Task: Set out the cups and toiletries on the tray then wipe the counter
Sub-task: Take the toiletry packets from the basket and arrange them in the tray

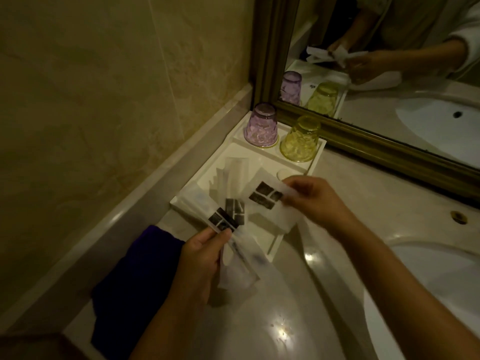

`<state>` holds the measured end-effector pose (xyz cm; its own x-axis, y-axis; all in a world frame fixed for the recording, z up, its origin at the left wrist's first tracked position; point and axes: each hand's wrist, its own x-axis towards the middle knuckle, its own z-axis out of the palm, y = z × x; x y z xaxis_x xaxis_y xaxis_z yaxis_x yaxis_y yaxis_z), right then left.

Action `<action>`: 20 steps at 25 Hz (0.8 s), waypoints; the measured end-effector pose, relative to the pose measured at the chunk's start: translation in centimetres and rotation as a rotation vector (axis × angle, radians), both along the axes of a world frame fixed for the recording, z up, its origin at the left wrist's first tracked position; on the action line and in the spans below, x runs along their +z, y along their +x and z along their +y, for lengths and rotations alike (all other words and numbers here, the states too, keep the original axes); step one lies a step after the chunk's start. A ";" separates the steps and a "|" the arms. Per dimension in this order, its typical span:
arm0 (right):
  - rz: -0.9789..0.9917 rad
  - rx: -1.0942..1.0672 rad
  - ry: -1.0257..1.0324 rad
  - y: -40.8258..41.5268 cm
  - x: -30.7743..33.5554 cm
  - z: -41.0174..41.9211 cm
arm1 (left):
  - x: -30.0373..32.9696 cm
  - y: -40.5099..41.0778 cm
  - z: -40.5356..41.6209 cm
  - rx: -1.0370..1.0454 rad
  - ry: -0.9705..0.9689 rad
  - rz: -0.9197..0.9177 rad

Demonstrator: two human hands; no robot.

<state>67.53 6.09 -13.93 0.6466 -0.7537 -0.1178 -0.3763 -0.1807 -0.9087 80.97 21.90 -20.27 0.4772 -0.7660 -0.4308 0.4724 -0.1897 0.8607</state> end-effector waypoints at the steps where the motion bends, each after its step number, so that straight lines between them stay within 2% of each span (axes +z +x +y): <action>1: 0.121 0.106 -0.068 0.2 0.9 -1.4 | 0.1 0.2 0.3 0.031 0.028 -0.003; 4: 0.535 0.357 -0.378 2.0 1.7 -3.9 | 0.9 0.2 1.0 0.194 0.001 -0.122; 5: 0.648 0.419 -0.485 2.8 1.6 -4.0 | 0.9 0.2 1.5 0.202 -0.018 -0.236; 7: 0.780 0.534 -0.647 4.4 0.8 -3.4 | 0.9 0.2 1.9 0.178 0.069 -0.172; 8: 0.815 0.581 -0.694 5.0 0.4 -3.1 | 0.6 0.2 2.1 0.147 0.116 -0.076; 9: 0.839 0.615 -0.722 5.5 0.0 -2.8 | 0.6 0.4 2.4 0.103 0.132 -0.069; 12: 0.816 0.596 -0.807 5.0 -1.4 -2.3 | 0.8 0.5 2.5 0.121 0.125 -0.066; 14: 0.666 0.417 -0.846 3.5 -2.5 -1.9 | 0.8 0.4 2.6 0.139 0.080 -0.041; 17: 0.496 0.163 -0.789 1.4 -4.5 -0.2 | 0.7 0.0 2.6 0.116 0.059 -0.004; 20: 0.559 0.197 -0.774 0.8 -6.6 1.9 | 0.9 -0.2 2.7 0.137 0.052 0.044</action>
